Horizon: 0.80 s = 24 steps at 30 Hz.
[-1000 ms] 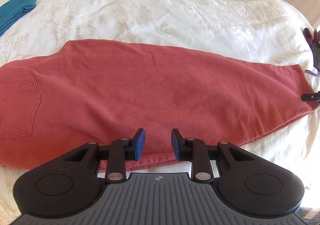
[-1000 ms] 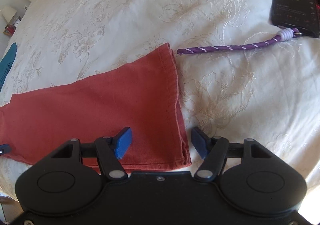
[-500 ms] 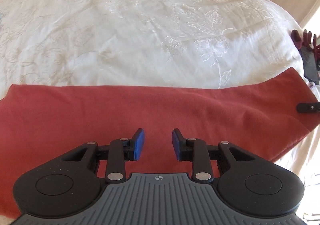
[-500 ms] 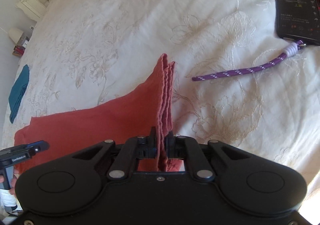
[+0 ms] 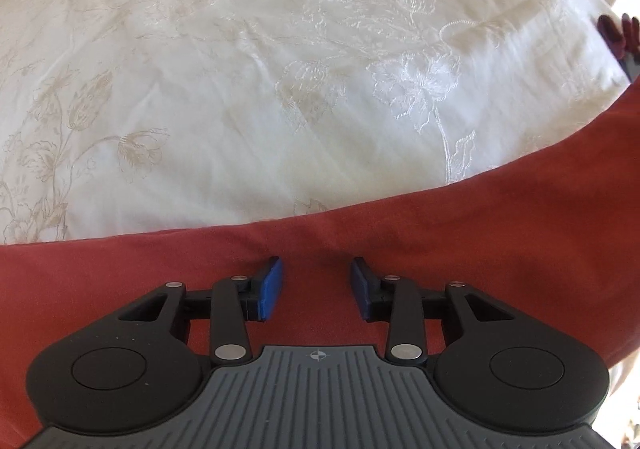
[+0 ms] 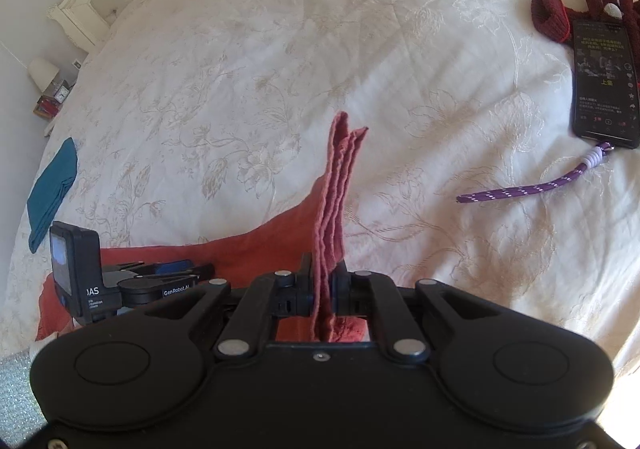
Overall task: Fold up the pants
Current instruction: 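Grasp the stacked leg hems with the right tool and lift them, then fold the held leg hems over toward the waistband with the right tool and release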
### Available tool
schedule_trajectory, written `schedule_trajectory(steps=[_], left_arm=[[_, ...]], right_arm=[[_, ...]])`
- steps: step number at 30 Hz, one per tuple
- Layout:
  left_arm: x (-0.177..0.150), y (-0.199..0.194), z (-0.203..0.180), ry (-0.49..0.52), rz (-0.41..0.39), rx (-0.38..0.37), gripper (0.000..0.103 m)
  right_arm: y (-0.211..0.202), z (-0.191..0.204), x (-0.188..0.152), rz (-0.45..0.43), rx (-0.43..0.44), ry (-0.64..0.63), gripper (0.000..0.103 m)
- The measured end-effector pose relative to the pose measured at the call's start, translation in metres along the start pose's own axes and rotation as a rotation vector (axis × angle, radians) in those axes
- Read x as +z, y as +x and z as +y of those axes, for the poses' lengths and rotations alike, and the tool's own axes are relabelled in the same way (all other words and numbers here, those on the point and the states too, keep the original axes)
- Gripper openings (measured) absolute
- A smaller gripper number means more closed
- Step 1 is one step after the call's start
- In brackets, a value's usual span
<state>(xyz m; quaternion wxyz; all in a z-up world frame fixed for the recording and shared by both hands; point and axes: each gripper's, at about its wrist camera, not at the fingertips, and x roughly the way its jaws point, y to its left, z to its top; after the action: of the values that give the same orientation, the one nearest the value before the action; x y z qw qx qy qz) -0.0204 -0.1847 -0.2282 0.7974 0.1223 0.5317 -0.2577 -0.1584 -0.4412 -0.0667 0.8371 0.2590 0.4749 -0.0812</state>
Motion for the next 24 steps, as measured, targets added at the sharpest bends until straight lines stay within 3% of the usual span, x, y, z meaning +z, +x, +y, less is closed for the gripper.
schedule_trajectory(steps=[3,10,17,24], left_arm=[[-0.011,-0.027,0.033,-0.042,-0.021,-0.01,0.037],[-0.038,-0.081,0.131,-0.102,-0.029,0.035,0.037],[-0.071,-0.117,0.219,-0.171,-0.012,0.091,0.037],[-0.088,-0.132,0.271,-0.188,0.008,0.105,0.037]], right_arm=[[-0.006,0.031,0.003,-0.022,0.006,-0.018,0.013],[0.005,0.135,-0.004,-0.053,0.138,-0.064,0.013],[0.085,0.247,-0.046,0.057,0.247,-0.154,0.013],[0.168,0.31,-0.113,0.185,0.121,-0.343,0.013]])
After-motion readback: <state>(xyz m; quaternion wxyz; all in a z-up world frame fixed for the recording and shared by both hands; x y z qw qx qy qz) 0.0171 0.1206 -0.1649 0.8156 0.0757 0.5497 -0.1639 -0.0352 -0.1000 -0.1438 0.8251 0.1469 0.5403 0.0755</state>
